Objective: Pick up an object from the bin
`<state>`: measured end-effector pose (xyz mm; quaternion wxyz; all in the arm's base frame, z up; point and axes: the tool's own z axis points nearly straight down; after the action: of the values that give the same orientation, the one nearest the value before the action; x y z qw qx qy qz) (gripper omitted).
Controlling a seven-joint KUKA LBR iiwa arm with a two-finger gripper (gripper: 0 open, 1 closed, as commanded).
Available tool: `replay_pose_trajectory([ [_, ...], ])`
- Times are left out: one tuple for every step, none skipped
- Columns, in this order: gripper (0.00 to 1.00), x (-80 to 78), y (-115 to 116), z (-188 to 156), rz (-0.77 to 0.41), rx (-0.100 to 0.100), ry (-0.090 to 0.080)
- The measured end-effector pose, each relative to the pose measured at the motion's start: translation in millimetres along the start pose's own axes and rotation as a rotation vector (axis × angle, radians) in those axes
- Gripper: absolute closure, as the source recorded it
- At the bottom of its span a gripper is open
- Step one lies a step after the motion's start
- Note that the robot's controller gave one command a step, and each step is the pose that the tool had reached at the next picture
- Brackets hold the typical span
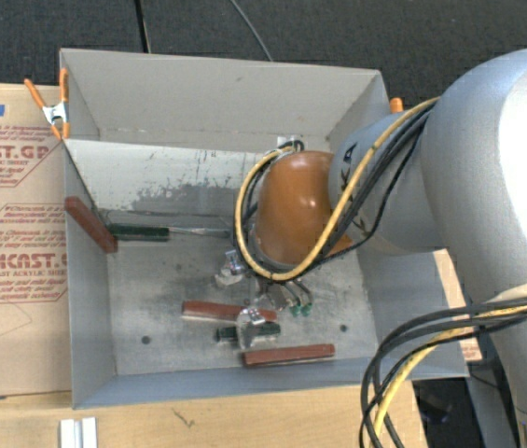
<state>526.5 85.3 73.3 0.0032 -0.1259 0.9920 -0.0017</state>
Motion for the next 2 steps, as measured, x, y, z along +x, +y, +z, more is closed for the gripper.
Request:
replay_pose_trajectory([
  [0.0,16.0,-2,-2,0.24,-0.008,-0.008],
  [1.0,-3.3,-2,-4,0.002,-0.002,-0.003],
])
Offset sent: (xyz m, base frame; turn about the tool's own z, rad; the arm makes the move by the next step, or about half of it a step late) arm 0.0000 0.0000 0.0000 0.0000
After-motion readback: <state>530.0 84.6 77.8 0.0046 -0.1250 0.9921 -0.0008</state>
